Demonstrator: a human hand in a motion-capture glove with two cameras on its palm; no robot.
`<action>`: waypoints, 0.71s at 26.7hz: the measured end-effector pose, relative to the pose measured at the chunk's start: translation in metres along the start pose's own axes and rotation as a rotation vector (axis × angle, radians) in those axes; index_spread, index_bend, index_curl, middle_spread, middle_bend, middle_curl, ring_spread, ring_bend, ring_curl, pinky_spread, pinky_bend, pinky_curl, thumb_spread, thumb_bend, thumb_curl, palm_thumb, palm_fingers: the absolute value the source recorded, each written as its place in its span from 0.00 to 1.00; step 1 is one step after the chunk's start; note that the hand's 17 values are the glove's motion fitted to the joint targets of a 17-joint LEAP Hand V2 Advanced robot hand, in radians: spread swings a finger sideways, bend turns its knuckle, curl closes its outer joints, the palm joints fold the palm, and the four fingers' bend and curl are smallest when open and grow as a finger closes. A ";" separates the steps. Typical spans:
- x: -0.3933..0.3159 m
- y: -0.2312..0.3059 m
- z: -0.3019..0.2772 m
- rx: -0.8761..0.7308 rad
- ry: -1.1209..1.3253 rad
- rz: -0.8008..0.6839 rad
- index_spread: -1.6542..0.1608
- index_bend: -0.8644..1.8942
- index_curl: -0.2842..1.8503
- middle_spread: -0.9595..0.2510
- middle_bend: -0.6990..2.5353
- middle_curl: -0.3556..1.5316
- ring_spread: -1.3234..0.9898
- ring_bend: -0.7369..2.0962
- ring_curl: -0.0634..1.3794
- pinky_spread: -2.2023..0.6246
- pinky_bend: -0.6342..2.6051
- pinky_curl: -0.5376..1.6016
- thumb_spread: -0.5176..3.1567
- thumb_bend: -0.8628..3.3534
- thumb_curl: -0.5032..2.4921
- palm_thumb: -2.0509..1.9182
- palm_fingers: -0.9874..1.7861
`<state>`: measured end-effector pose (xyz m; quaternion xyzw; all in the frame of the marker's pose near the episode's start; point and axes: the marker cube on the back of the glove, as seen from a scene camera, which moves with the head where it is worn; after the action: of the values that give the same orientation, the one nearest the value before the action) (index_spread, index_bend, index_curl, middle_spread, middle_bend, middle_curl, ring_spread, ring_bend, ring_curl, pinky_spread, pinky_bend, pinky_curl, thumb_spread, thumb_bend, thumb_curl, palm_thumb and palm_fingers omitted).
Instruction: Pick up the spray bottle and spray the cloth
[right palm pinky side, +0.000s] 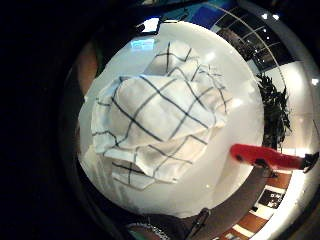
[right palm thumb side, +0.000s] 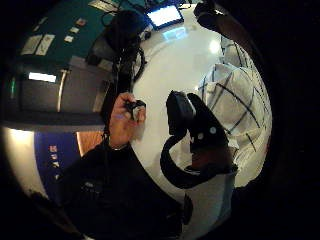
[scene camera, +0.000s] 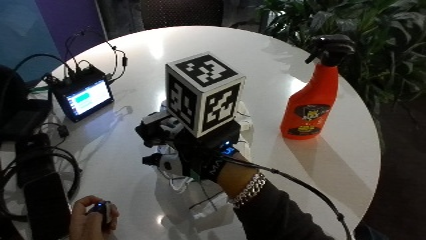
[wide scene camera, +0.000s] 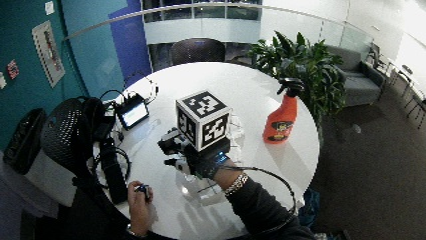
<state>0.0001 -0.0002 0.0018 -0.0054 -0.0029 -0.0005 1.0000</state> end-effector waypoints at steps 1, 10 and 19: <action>0.000 0.000 0.001 -0.002 -0.001 0.000 0.80 0.42 0.18 0.77 0.30 0.23 0.56 0.37 0.09 0.82 0.26 0.27 0.25 0.27 0.19 0.63 0.56; -0.001 0.000 0.009 -0.016 0.009 0.002 0.72 0.42 0.24 0.76 0.30 0.28 0.55 0.37 0.16 0.85 0.25 0.31 0.38 0.28 0.22 0.65 0.54; -0.001 0.002 0.008 -0.004 0.021 0.001 0.70 0.41 0.26 0.76 0.29 0.30 0.54 0.37 0.19 0.86 0.25 0.33 0.43 0.27 0.23 0.66 0.54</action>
<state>-0.0012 0.0017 0.0097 -0.0074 0.0075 0.0001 0.9999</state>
